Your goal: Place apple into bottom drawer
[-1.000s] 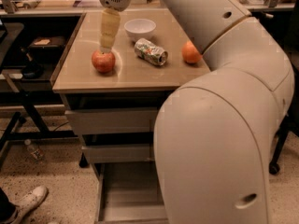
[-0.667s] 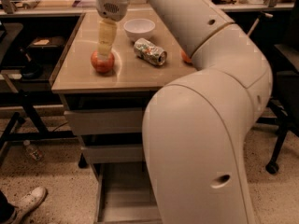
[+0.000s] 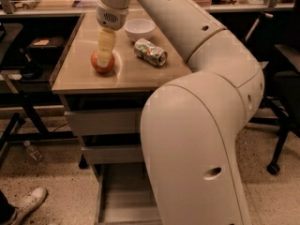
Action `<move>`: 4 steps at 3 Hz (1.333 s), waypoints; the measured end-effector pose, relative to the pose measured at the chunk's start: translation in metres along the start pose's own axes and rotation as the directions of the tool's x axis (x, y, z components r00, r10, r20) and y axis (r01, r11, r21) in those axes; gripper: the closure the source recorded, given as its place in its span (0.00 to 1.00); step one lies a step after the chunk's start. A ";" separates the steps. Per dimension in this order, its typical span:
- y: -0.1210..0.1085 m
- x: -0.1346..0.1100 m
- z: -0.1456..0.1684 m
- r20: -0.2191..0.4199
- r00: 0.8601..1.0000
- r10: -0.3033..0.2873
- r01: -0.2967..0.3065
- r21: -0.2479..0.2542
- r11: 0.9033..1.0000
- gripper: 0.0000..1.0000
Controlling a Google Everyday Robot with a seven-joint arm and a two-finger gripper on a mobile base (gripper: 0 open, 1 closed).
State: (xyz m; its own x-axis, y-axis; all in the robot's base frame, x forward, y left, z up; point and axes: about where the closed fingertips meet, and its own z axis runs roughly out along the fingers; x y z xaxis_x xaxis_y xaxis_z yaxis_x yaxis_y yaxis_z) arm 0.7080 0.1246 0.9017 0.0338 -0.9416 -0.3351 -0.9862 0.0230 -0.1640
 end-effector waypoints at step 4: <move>-0.018 -0.027 0.084 0.032 0.999 -0.010 0.013 -0.096 0.995 0.00</move>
Offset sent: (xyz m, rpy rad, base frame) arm 0.0345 0.0465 -0.0421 0.0000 0.1352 0.0814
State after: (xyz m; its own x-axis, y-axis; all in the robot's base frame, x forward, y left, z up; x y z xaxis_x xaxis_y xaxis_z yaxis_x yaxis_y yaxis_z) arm 0.7388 0.1782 0.8356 0.0493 -0.9305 -0.3630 -0.9967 -0.0222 -0.0784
